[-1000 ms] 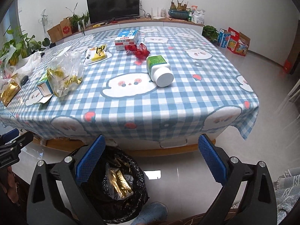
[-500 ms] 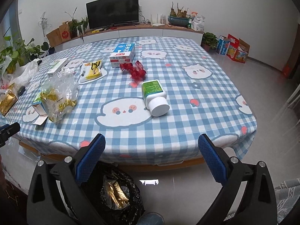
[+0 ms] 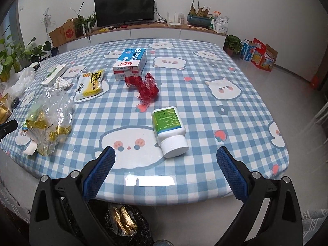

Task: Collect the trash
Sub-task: 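Grasp the green medicine box with the left tool while the right tool grasps the pill bottle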

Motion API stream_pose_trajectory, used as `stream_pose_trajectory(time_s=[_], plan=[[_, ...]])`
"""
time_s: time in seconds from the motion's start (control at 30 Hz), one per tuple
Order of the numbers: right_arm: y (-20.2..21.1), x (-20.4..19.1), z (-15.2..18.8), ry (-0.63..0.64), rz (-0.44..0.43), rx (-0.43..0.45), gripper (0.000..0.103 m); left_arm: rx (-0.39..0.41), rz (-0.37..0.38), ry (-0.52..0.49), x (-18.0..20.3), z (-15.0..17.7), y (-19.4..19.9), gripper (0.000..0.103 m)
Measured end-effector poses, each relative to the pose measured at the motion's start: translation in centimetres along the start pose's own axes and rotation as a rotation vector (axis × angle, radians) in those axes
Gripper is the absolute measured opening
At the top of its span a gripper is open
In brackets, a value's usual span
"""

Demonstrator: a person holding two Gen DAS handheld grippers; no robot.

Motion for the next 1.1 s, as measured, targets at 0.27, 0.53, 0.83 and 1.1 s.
stream_pose_trajectory(time_s=[0.27,0.53,0.83,1.1], plan=[[-2.1,0.0,-2.4,0.013,0.001,-0.019,0.095,-0.05,-0.023,-0.016,0.6,-2.9,-2.6,0.096],[-3.8,0.3,-3.3,0.016,-0.01,-0.05,0.087,-0.116,-0.033,-0.007,0.3,-3.9,-5.2,0.093],[-4.6,0.3,-3.2,0.01,-0.037,-0.082,0.073,-0.157,-0.008,0.022,-0.2,-3.8,-6.3,0.087],[-5.1,0.3,-3.1,0.006,-0.047,-0.102,0.06,-0.159,0.014,0.035,-0.2,-3.8,-5.9,0.073]])
Point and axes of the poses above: each gripper's, at about its wrist camera, not at the fingertips, and y roughly against the way its jaws point, x to its right, z to its underside, the point moved 6 cm from there along -y, roughly the way its jaws point, and after that the axes turned 13 degrees about -x, right-handed, at the moved point
